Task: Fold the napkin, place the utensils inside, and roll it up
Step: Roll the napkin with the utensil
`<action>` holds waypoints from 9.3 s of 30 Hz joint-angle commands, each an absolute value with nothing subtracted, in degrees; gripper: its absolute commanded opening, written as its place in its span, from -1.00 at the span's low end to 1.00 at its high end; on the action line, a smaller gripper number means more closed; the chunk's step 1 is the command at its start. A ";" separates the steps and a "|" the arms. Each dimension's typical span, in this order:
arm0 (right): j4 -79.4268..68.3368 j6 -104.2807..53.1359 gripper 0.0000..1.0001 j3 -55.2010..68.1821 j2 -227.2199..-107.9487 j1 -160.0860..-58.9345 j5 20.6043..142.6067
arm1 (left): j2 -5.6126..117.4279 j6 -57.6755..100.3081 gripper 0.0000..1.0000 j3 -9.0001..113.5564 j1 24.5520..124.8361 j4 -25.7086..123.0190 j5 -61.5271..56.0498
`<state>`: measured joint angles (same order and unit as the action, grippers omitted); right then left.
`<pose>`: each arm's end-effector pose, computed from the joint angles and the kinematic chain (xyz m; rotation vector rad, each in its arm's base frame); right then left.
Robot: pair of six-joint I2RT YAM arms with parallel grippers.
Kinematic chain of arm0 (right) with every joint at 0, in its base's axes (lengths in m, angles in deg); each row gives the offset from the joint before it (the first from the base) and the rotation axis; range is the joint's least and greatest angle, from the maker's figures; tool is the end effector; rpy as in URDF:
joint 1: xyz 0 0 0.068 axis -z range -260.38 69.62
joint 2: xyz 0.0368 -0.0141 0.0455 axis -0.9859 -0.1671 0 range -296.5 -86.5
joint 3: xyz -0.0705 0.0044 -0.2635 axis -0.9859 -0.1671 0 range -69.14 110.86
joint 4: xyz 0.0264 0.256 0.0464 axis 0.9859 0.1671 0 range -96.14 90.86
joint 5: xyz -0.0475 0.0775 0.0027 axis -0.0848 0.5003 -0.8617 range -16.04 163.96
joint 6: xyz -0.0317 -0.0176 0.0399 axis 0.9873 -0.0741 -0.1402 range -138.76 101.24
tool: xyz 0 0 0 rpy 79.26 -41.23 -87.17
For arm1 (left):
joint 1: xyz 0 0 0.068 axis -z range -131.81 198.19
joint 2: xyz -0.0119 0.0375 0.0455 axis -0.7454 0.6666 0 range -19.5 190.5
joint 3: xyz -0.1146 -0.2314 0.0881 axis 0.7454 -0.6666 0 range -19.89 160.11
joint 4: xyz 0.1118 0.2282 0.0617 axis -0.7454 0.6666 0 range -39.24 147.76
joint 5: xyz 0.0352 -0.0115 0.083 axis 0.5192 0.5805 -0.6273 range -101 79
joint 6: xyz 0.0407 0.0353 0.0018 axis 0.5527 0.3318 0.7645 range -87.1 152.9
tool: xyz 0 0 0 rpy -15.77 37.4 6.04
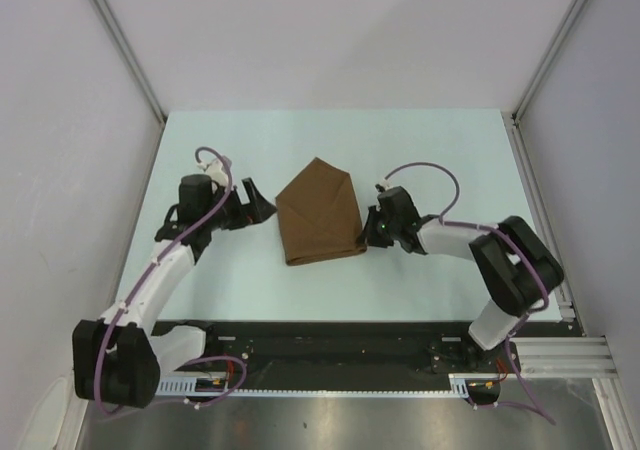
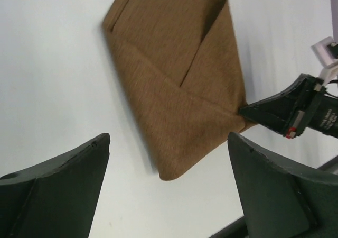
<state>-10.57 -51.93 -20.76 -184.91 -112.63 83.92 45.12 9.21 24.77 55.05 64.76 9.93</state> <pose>0.2829 0.1859 0.1475 -0.0683 2.4820 0.7292 0.2433 -0.0422 0.2649 -0.1077 2.2005 -0.6980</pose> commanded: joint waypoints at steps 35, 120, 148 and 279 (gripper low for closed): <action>7.31 -63.14 0.27 -39.53 -140.03 -124.59 63.59 | 49.40 0.11 0.21 1.29 81.68 35.91 -3.62; -12.11 -60.42 -1.00 -38.29 -172.19 -118.62 79.85 | 45.45 -9.02 0.02 -5.03 80.71 35.56 -6.17; -2.28 -45.24 0.21 -31.27 -156.93 -125.54 68.63 | 51.17 -6.84 -0.99 1.09 70.27 38.79 10.43; 22.95 -27.20 -1.00 13.47 -211.05 -127.67 108.42 | 38.07 -13.42 0.57 -5.12 73.59 37.06 13.61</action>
